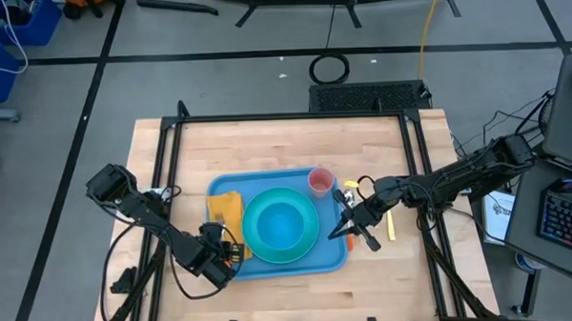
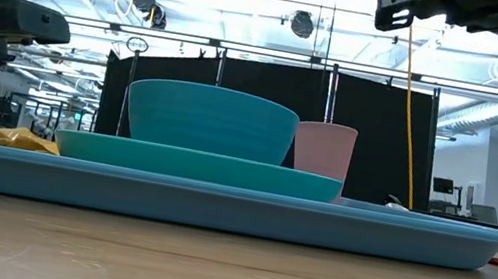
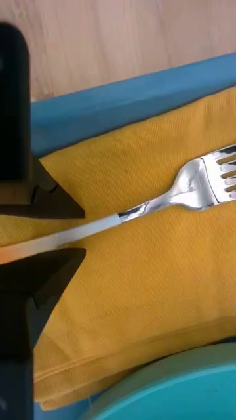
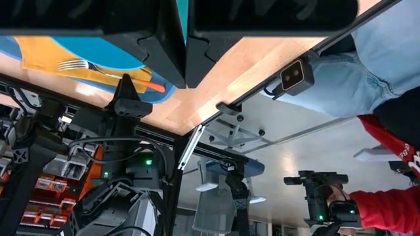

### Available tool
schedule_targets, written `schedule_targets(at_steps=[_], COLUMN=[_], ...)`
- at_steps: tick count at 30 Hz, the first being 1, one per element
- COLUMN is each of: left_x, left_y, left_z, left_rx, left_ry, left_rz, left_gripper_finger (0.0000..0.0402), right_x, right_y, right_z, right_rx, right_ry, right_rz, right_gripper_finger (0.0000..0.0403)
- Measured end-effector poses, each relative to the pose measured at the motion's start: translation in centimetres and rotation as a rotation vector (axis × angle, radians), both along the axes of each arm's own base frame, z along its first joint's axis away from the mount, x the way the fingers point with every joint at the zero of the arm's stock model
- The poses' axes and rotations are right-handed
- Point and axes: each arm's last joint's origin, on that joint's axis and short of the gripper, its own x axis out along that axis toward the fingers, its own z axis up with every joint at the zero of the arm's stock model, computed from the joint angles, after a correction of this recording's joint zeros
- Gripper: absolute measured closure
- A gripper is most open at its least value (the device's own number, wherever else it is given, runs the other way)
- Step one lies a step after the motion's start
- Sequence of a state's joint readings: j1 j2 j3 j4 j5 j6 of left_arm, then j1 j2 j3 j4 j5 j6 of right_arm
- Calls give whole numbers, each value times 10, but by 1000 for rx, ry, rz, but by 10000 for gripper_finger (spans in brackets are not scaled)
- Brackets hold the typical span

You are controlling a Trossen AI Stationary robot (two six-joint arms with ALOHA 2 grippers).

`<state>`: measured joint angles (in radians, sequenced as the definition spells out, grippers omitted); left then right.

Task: Set up tray
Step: Put the orange fork on the yellow napkin

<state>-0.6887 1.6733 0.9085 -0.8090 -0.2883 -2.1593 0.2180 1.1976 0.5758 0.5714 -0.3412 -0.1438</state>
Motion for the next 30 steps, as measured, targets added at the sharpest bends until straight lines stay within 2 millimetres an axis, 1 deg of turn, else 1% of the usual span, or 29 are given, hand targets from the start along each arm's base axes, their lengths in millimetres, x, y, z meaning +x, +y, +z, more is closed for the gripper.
schedule_targets(at_steps=[5,9,15,22,28,30], left_x=[0,1,1,1,1,-1], left_y=[0,0,0,1,2,3], left_z=[0,1,1,1,1,1], left_rx=[6,15,27,55,69,78], left_ry=[-6,-17,-22,-43,-48,-39], left_rz=[1,-2,-7,-2,4,19], left_gripper_finger=[368,389,381,396,378,379], right_x=[0,0,0,0,0,0], right_y=[0,0,0,0,0,0], right_z=[0,0,0,-1,-1,-1], right_rx=[0,0,0,-1,-2,-1], right_ry=[1,1,1,8,10,10], right_rz=[0,0,0,0,0,0], right_gripper_finger=[403,403,403,403,403,403])
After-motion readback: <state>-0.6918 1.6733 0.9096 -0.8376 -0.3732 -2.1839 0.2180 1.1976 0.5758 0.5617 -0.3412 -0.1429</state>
